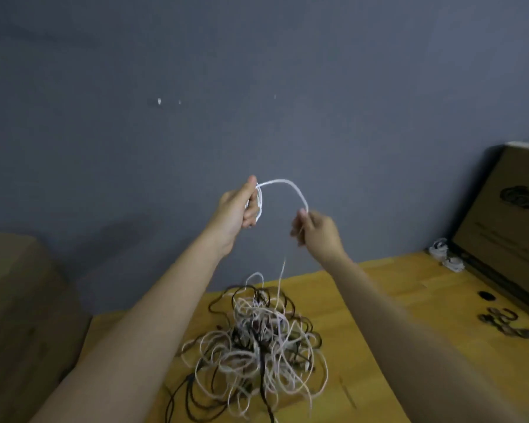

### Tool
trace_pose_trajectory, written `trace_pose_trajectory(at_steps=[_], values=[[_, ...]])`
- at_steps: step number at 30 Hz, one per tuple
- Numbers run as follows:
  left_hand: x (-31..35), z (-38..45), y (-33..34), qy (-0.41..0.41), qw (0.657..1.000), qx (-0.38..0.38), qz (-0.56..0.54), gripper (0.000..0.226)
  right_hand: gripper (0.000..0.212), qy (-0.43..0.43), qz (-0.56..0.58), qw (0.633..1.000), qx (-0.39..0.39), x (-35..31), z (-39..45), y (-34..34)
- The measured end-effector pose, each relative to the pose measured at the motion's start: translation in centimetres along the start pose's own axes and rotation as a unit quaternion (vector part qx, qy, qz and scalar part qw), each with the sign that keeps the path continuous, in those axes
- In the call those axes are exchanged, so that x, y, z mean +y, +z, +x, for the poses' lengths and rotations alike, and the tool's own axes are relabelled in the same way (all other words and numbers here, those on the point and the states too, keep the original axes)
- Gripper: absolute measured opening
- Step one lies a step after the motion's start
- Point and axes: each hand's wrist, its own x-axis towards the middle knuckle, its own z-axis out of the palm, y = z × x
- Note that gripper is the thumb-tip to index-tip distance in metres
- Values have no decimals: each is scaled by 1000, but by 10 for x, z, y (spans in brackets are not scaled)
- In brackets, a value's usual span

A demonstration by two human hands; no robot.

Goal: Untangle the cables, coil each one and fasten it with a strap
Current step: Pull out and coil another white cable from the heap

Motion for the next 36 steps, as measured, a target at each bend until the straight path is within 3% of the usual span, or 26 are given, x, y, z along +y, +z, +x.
trace_pose_trajectory(at_steps=[3, 5, 7, 11, 16, 19, 22, 26, 29, 31, 33, 36], values=[[36, 30, 2, 51, 998, 4, 29, 44, 37, -92, 171, 977, 91, -91, 34, -25], [53, 43, 6, 72, 997, 20, 31, 43, 36, -151, 255, 949, 108, -133, 45, -34], [63, 46, 10, 81, 996, 25, 29, 43, 35, -152, 225, 958, 90, -140, 49, -32], [67, 39, 5, 45, 998, -20, 32, 44, 34, -87, 22, 994, 57, -91, 56, -25], [61, 7, -14, 16, 986, -161, 36, 38, 34, -64, 118, 987, 84, -77, 43, -24], [63, -16, -17, 1, 981, -193, -32, 32, 36, -117, -90, 987, 57, -66, 35, -14], [60, -26, -14, 10, 981, -154, -118, 33, 39, -100, -286, 950, -69, -45, 11, 6], [31, -18, -8, 45, 988, -59, -134, 32, 37, -147, -357, 902, -193, -22, -38, 45], [-10, -9, -13, 53, 997, 13, 59, 27, 30, -171, -305, 911, -218, -11, -67, 59], [-42, -4, -23, 37, 975, 21, 217, 36, 25, -158, -272, 923, -220, -8, -80, 61], [-67, -7, -41, -23, 935, -20, 354, 53, 23, -131, -240, 933, -234, -5, -87, 59], [-95, -21, -65, -78, 886, -108, 445, 49, 22, -125, -263, 927, -237, 2, -89, 44]])
